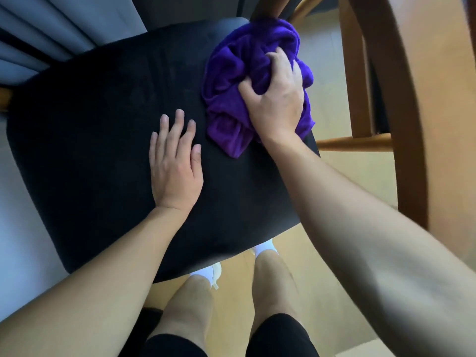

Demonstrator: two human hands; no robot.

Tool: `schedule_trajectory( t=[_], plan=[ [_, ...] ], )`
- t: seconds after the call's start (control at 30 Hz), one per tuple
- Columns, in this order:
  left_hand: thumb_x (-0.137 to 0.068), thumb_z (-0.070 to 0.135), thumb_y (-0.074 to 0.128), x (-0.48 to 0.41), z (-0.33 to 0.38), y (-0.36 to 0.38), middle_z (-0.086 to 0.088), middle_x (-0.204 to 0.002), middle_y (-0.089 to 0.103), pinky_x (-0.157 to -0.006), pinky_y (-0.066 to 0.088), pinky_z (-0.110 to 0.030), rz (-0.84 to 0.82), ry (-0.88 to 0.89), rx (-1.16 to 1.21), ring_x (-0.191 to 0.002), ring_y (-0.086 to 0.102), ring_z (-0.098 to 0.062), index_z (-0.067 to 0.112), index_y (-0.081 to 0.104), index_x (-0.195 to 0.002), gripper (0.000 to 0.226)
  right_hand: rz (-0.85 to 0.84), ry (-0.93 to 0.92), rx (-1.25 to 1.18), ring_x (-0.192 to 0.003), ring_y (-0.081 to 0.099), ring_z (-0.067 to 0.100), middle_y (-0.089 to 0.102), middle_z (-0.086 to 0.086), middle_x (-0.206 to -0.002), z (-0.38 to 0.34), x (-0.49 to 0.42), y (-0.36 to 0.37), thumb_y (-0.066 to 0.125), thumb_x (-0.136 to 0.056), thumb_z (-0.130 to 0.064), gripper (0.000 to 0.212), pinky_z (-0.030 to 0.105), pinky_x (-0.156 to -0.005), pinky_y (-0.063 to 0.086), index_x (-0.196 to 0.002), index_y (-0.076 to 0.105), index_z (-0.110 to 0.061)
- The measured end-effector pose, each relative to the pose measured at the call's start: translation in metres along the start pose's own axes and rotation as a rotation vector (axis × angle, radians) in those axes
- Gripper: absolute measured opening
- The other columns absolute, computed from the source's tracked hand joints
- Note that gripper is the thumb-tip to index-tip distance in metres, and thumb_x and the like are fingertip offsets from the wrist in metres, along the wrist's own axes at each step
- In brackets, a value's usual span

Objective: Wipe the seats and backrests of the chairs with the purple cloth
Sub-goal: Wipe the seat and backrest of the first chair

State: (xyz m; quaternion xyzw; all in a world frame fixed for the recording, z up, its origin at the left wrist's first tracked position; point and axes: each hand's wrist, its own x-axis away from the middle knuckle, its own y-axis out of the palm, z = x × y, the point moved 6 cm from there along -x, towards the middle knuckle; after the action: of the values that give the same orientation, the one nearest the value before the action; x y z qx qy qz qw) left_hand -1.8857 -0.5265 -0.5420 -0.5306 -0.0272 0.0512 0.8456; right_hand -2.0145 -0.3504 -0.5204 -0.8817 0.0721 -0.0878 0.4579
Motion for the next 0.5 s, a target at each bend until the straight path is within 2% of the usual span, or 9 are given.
schedule_trajectory(
  t=[0.1,0.2,0.27,0.37,0.5],
  plan=[
    [-0.104,0.016,0.044,-0.004,0.003,-0.008,-0.004,-0.155,0.040,-0.121,0.018,-0.043,0.015,-0.104,0.119,-0.148,0.026,-0.029,0.009,0.055,-0.137,0.035,0.074,-0.105,-0.017,-0.134,0.048,0.034,0.063,0.006,-0.133,-0.001,0.041,-0.010,0.071,-0.075,-0.030,0.048,0.048,-0.106,0.040,-0.117,0.068,-0.006],
    [-0.103,0.021,0.043,-0.014,0.014,-0.020,-0.009,-0.143,0.052,-0.113,0.026,-0.033,0.071,-0.214,0.276,-0.136,0.042,-0.031,0.005,0.061,-0.128,0.035,0.060,-0.183,0.028,-0.131,0.052,0.034,0.068,0.007,-0.124,0.003,0.095,-0.013,0.074,-0.072,-0.029,0.042,0.051,-0.102,0.044,-0.106,0.071,-0.004],
    [-0.101,0.029,0.043,-0.015,0.037,-0.022,-0.015,-0.135,0.055,-0.109,0.029,-0.025,0.038,-0.151,0.384,-0.126,0.050,-0.029,0.002,0.057,-0.132,0.044,-0.007,-0.206,0.084,-0.135,0.048,0.031,0.066,0.003,-0.128,0.008,0.125,-0.013,0.069,-0.077,-0.038,0.044,0.050,-0.104,0.042,-0.109,0.070,-0.008],
    [-0.098,0.037,0.052,-0.007,0.060,-0.013,-0.010,-0.138,0.052,-0.107,0.029,-0.016,-0.102,-0.112,0.437,-0.125,0.049,-0.021,0.011,0.047,-0.144,0.053,-0.067,-0.198,0.163,-0.141,0.040,0.028,0.057,0.000,-0.141,0.019,0.145,-0.017,0.062,-0.083,-0.052,0.055,0.050,-0.108,0.036,-0.123,0.064,-0.014],
    [-0.097,0.027,0.060,-0.017,0.063,-0.009,-0.006,-0.128,0.056,-0.095,0.027,0.001,-0.109,-0.173,0.469,-0.116,0.052,-0.010,0.013,0.055,-0.140,0.046,-0.113,-0.143,0.319,-0.143,0.034,0.032,0.044,0.003,-0.152,0.029,0.141,-0.020,0.058,-0.081,-0.066,0.074,0.049,-0.107,0.033,-0.135,0.057,-0.017]
  ],
)
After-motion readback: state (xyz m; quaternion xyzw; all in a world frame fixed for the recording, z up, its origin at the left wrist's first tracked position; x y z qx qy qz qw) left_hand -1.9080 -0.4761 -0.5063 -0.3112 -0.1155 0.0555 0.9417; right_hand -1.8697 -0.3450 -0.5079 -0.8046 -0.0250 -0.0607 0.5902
